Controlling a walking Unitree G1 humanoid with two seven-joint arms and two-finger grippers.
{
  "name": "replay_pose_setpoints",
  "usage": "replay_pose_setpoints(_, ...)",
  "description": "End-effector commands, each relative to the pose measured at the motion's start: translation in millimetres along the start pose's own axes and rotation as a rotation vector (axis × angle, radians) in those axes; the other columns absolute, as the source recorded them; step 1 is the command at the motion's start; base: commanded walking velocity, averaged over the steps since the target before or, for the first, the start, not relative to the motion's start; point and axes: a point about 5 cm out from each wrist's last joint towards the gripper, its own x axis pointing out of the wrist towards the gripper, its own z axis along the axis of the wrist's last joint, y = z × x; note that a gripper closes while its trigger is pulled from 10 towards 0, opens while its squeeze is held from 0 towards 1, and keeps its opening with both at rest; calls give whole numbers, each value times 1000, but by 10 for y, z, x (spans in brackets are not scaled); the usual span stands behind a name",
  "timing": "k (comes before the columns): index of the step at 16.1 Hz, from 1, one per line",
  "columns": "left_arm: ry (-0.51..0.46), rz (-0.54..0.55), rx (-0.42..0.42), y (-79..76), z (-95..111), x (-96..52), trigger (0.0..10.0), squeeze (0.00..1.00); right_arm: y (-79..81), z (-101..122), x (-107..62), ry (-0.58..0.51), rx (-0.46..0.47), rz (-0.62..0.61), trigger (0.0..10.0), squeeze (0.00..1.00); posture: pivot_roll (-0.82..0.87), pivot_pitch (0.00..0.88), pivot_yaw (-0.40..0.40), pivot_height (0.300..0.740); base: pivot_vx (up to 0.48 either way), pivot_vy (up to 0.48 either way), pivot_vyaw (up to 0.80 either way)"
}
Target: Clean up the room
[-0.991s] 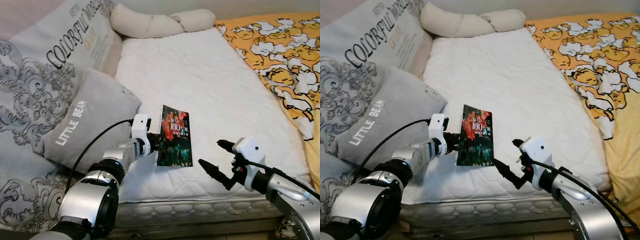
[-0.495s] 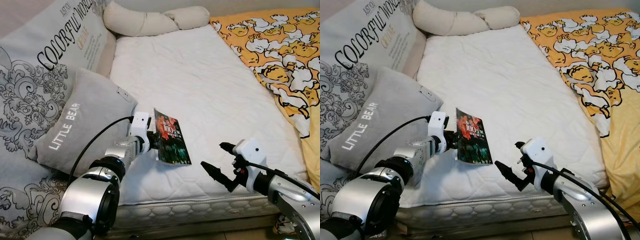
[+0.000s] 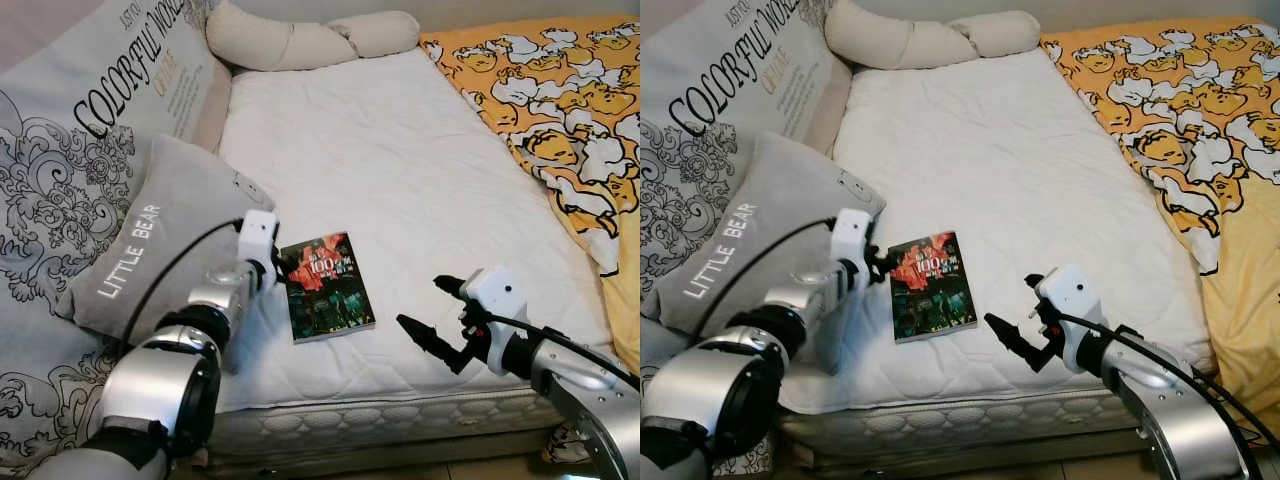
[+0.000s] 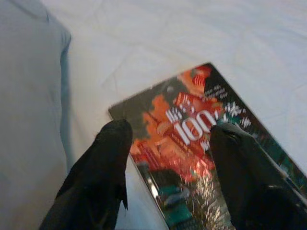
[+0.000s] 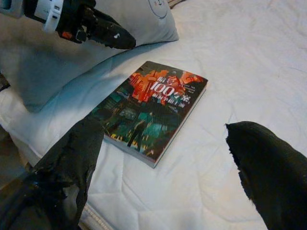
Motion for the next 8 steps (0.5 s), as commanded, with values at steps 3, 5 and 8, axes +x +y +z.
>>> replay_pose_setpoints(3, -111, -91, 25, 18, 230, -27, 10000, 914, -38, -1, 74, -13, 45, -56, 10000, 0, -209, 0, 109, 740, 0, 0, 0)
replay_pose_setpoints(5, -302, -164, -19, -26, 449, -72, 10000, 761, -120, -34, 239, -51, 142, -283, 10000, 0, -159, 0, 105, 740, 0, 0, 0)
replay_pose_setpoints(8, -458, -195, -15, -89, 520, -194, 10000, 600, -164, 0, 326, -138, 250, -448, 10000, 0, -82, 0, 75, 740, 0, 0, 0)
